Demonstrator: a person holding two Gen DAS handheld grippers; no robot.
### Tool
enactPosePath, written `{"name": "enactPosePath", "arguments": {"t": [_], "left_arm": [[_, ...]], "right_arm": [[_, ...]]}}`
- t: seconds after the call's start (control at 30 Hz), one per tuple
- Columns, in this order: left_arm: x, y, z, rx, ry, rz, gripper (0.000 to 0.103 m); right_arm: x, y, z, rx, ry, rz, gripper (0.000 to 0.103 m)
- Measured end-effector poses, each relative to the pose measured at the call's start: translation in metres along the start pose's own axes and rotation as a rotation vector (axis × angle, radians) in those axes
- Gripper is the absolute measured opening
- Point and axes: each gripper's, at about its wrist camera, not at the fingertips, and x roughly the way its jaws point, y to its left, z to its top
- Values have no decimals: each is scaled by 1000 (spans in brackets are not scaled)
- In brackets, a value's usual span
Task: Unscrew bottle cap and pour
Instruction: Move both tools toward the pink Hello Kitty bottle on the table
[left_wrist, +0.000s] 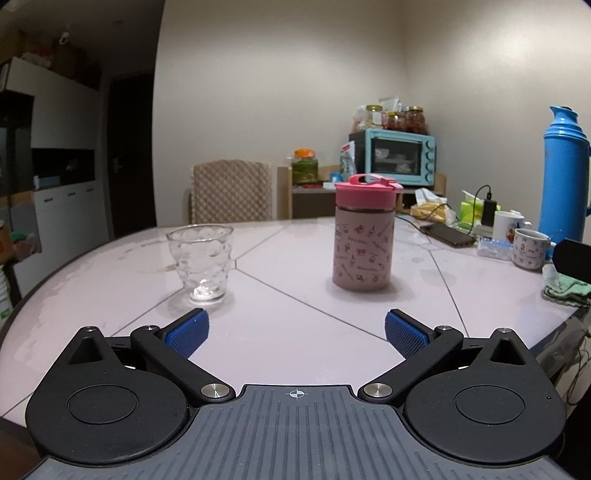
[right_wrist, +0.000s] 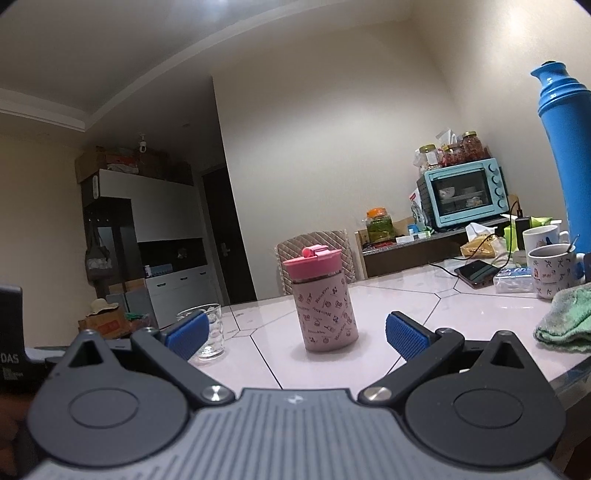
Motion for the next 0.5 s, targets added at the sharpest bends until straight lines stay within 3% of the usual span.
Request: {"name": "enactPosePath", "arguments": {"t": [0.5], "left_arm": [[20,-14,5,-1,-20,-37,103]], "right_arm": [[4,-12,12,-15,-3,-14,103]]}}
